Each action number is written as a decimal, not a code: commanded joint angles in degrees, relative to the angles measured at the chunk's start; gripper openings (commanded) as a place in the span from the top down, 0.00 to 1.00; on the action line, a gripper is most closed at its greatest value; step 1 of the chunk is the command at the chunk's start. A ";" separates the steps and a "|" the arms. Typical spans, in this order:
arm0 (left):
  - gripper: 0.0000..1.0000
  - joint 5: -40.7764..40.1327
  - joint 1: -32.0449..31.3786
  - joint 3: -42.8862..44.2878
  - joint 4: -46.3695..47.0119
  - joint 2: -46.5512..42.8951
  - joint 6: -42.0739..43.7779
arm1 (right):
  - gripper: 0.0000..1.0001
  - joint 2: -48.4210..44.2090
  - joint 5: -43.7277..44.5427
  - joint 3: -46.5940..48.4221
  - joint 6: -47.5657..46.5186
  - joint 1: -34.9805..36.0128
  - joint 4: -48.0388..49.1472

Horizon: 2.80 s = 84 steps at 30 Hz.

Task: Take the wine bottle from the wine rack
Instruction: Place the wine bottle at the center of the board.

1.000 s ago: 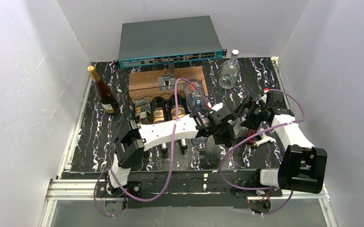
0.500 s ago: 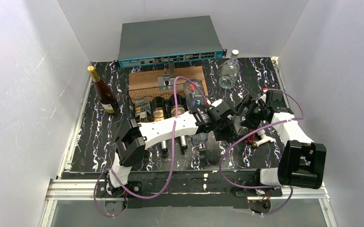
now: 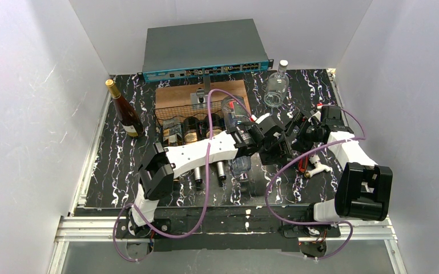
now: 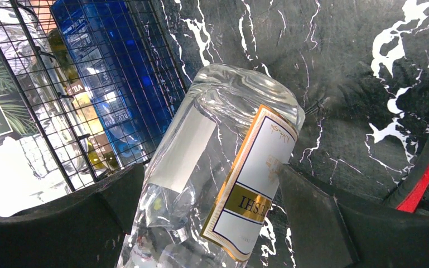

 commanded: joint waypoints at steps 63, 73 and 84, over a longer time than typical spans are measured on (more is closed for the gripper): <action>0.15 16.84 11.53 1.32 17.34 -2.10 13.74 | 0.02 24.71 -4.99 27.87 -4.00 -3.65 -4.24; 0.02 18.20 10.81 -5.66 15.84 -13.30 25.94 | 0.02 16.64 1.86 28.72 -12.06 -4.46 -4.49; 0.02 10.21 10.08 -17.86 9.25 -31.23 38.33 | 0.02 0.73 14.10 26.79 -19.77 -4.59 -8.01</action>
